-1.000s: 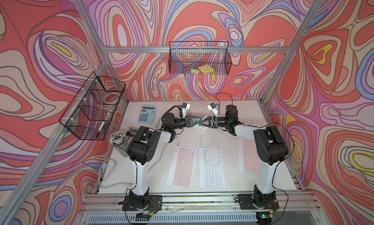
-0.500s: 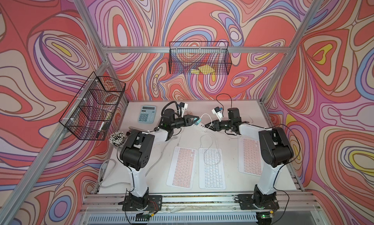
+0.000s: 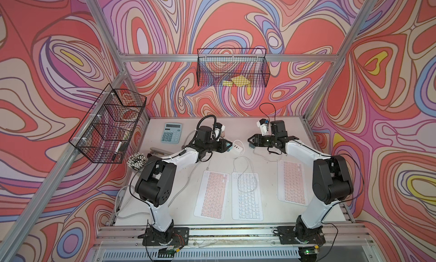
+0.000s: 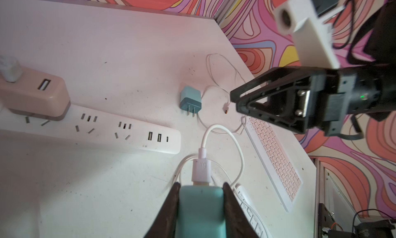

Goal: Unplug the wireless keyboard
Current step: Remove the power cord from the plug.

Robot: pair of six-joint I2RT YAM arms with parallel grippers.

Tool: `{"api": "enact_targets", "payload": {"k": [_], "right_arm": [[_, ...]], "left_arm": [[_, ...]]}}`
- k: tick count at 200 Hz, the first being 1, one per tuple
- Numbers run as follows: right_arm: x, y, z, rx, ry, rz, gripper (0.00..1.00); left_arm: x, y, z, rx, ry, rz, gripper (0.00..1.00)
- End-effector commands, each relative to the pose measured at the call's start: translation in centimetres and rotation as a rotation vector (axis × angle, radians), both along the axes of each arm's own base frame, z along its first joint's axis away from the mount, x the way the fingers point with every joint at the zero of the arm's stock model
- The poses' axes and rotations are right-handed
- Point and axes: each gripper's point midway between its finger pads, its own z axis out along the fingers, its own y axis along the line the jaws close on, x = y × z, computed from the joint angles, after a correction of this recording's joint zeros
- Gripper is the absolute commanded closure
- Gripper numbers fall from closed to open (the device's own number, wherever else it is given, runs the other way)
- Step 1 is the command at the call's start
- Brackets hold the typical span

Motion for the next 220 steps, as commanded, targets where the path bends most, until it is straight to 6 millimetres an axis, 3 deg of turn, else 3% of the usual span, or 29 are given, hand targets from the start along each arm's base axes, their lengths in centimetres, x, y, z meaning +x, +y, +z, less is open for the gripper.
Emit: {"api": "enact_targets", "payload": {"k": [1,41,78,138,152,156,173,220], "right_arm": [[0.1,-0.5,3.2,0.077,0.016,-0.101,0.62],[-1.5,3.6,5.3,0.240,0.102,-0.083,0.67],[-2.3,7.1,4.5,0.337,0.147,-0.111,0.69],[-1.6,9.4,2.1,0.419,0.218,-0.164,0.69],[-1.4,9.7,2.3,0.437,0.223,-0.166,0.69],[-1.2,9.9,1.0,0.430,0.250,-0.172,0.69],[-1.1,10.3,0.2,0.430,0.283,-0.179,0.68],[-0.9,11.1,-0.7,0.453,0.308,-0.185,0.67]], "left_arm": [[1.2,0.6,0.4,0.073,-0.060,0.053,1.00],[2.1,0.9,0.5,0.071,-0.078,0.109,1.00],[2.1,0.7,1.5,0.011,-0.115,0.126,1.00],[1.2,1.2,2.3,-0.019,-0.140,0.139,1.00],[1.1,1.2,2.4,-0.026,-0.142,0.141,1.00],[1.0,1.2,2.4,-0.028,-0.141,0.141,1.00],[0.9,1.1,2.5,-0.034,-0.146,0.147,1.00],[0.9,0.6,2.2,-0.049,-0.140,0.137,1.00]]}}
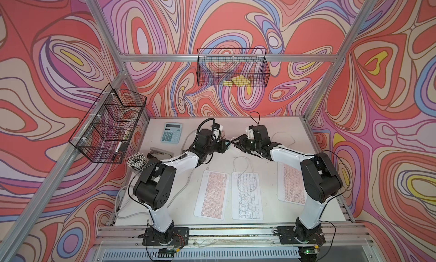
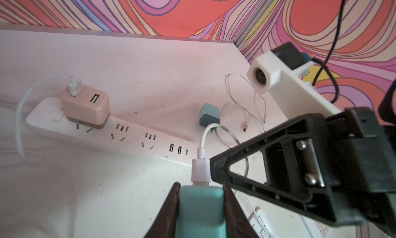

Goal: Unplug the wireless keyboard
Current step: Remove the power cord from the plug.

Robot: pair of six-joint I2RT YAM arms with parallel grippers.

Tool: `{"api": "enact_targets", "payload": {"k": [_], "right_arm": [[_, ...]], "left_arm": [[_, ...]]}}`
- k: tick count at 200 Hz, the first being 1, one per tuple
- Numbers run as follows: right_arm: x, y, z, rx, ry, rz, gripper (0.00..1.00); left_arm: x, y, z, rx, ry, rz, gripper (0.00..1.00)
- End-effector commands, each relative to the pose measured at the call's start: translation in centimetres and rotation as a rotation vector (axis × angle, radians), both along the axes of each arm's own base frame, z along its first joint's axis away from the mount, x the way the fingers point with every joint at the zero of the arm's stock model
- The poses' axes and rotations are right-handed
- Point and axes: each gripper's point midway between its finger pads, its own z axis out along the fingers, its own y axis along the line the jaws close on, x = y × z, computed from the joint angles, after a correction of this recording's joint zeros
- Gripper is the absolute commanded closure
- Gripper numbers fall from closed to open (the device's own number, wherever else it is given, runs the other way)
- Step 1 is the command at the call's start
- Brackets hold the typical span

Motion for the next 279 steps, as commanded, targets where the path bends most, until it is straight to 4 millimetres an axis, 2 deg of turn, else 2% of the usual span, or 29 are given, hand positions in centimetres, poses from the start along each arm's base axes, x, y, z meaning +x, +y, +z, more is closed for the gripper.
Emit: {"api": "enact_targets", "payload": {"k": [1,54,84,174,209,244,279], "right_arm": [[0.7,0.7,0.7,0.039,-0.021,-0.011,0.67],[1.2,0.6,1.2,0.043,-0.039,-0.036,0.67],[1.3,1.1,1.0,0.070,-0.029,-0.020,0.67],[1.2,1.0,0.2,0.106,0.002,-0.043,0.92],[1.6,-0.4,-1.0,0.113,0.031,-0.095,1.00],[2.6,-3.2,-1.6,0.072,0.026,-0.174,1.00],[3.4,-5.0,-2.2,0.033,0.020,-0.219,1.00]], "left_arm": [[0.0,-0.5,1.8,-0.044,-0.051,-0.010,1.00],[-0.1,-0.7,1.4,-0.045,-0.033,-0.019,1.00],[-0.2,-0.9,1.6,-0.062,-0.034,-0.024,1.00],[-0.6,-1.0,1.6,-0.094,-0.033,-0.031,1.00],[-1.3,-1.0,1.7,-0.113,-0.043,-0.048,1.00],[-1.9,-1.0,1.6,-0.135,-0.038,-0.064,1.00],[-2.6,-0.8,1.0,-0.114,-0.010,-0.071,1.00]]}}
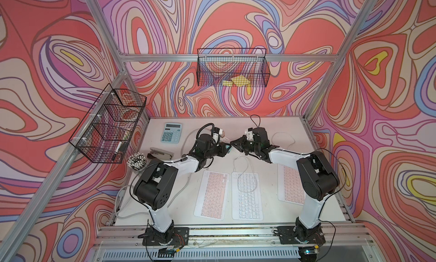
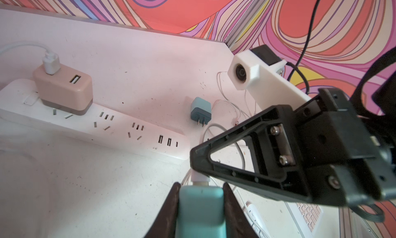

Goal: Unplug the wireless keyboard
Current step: Remove the power cord from the plug, then place the power cord at the center of the board.

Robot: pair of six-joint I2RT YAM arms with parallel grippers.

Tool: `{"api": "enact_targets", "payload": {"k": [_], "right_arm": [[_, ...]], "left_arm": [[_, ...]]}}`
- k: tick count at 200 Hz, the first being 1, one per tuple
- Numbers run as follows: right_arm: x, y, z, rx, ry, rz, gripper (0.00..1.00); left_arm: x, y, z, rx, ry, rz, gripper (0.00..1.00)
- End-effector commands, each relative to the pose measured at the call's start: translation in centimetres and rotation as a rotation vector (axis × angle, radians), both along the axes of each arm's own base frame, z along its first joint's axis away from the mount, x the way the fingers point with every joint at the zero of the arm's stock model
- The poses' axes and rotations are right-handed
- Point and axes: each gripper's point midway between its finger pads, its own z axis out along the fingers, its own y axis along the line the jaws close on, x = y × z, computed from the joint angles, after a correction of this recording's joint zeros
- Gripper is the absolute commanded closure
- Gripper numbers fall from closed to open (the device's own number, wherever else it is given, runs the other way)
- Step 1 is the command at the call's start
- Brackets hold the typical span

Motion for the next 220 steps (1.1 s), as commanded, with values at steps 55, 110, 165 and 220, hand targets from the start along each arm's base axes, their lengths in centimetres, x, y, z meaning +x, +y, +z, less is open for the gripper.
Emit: {"api": "enact_targets", "payload": {"k": [55,110,165,220], "right_arm": [[3.9,-6.7,-2.4,-0.109,-0.013,-0.227,1.00],[4.2,-6.7,-2.3,-0.091,-0.017,-0.229,1.00],[2.5,-6.3,-2.0,-0.136,-0.043,-0.142,1.00],[-0.9,-5.5,-2.5,-0.287,-0.076,-0.004,1.00]], "left_arm": [[-2.6,0.5,1.2,-0.048,0.003,-0.037,1.00],[-3.2,1.0,0.2,-0.032,0.029,-0.021,1.00],[-1.7,1.5,-2.4,0.065,0.138,0.039,1.00],[-0.3,0.9,-4.7,0.057,0.241,0.073,1.00]]}}
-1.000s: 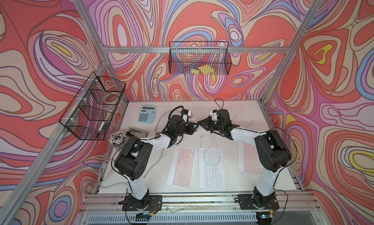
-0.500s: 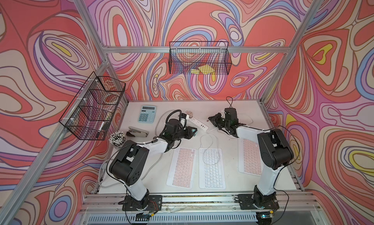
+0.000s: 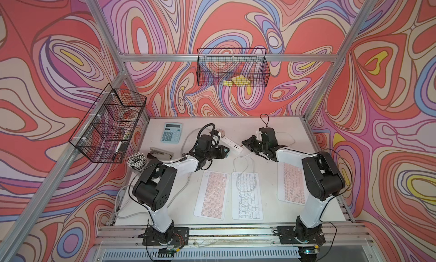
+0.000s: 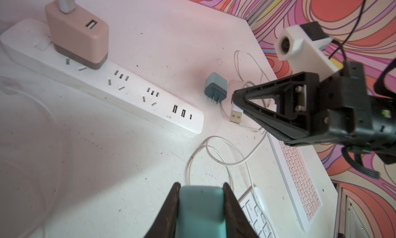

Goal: Unplug the wireless keyboard
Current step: Place the power cord at the center of the board.

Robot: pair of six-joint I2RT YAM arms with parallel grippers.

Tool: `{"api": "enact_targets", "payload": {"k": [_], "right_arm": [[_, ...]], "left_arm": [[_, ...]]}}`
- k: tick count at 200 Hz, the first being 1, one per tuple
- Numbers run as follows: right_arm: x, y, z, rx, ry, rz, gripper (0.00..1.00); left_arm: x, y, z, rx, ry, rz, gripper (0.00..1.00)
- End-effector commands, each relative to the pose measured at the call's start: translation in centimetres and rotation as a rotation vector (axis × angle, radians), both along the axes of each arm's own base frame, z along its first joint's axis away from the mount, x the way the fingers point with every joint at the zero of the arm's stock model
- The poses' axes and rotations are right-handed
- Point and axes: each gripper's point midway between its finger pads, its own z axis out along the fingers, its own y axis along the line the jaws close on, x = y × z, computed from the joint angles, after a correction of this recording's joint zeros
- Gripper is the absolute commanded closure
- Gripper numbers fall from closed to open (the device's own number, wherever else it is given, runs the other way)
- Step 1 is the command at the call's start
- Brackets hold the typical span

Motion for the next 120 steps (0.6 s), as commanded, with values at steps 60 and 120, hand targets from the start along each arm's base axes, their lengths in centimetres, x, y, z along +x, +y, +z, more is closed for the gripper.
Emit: {"api": "enact_targets", "payload": {"k": [60,120], "right_arm": [[-4.8,1.4,-0.6,-0.219,-0.028,0.195,1.00],[-6.7,1.5,-3.4,-0.274,0.026,0.257,1.00]], "left_arm": [[2.0,-0.2,-4.5,0.020,0.160,0.087,1.00],[3.3,-0.5,-6.4,0.005,0.184,0.128,1.00]]}}
